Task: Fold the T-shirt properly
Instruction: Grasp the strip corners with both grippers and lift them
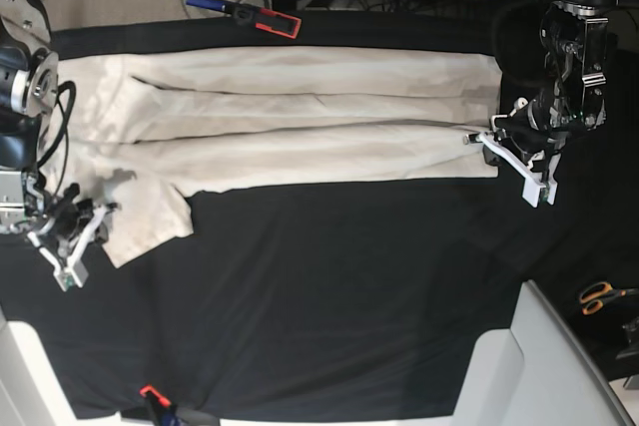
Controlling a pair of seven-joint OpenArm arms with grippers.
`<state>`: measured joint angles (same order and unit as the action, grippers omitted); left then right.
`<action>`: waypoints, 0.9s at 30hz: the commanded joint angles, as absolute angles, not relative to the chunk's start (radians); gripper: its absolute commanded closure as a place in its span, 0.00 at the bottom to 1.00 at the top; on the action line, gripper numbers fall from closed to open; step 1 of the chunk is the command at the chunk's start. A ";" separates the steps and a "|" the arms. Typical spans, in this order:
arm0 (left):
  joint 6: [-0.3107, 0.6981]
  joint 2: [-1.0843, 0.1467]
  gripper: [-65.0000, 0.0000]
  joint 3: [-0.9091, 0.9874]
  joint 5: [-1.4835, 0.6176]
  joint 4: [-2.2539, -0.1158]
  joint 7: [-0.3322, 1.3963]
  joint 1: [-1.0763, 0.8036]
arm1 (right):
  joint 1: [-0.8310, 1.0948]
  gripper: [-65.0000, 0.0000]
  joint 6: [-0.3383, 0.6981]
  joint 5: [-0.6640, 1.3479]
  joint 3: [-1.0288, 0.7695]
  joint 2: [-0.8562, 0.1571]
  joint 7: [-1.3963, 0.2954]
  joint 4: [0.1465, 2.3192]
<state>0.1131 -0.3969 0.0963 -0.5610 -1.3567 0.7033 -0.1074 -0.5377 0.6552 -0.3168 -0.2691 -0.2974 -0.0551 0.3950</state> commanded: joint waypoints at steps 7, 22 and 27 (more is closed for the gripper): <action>0.119 -0.412 1.00 0.104 -0.567 -1.369 0.690 -0.088 | -0.545 0.92 0.607 -0.305 -0.274 -0.309 -0.039 0.507; 0.119 -0.412 1.00 0.107 -0.567 -1.368 0.690 -0.094 | -0.584 0.31 0.532 -0.303 -0.274 -0.314 -0.053 0.351; 0.119 -0.412 1.00 0.110 -0.567 -1.368 0.690 -0.097 | -0.587 0.42 0.529 -0.303 -0.274 -0.314 -0.036 0.309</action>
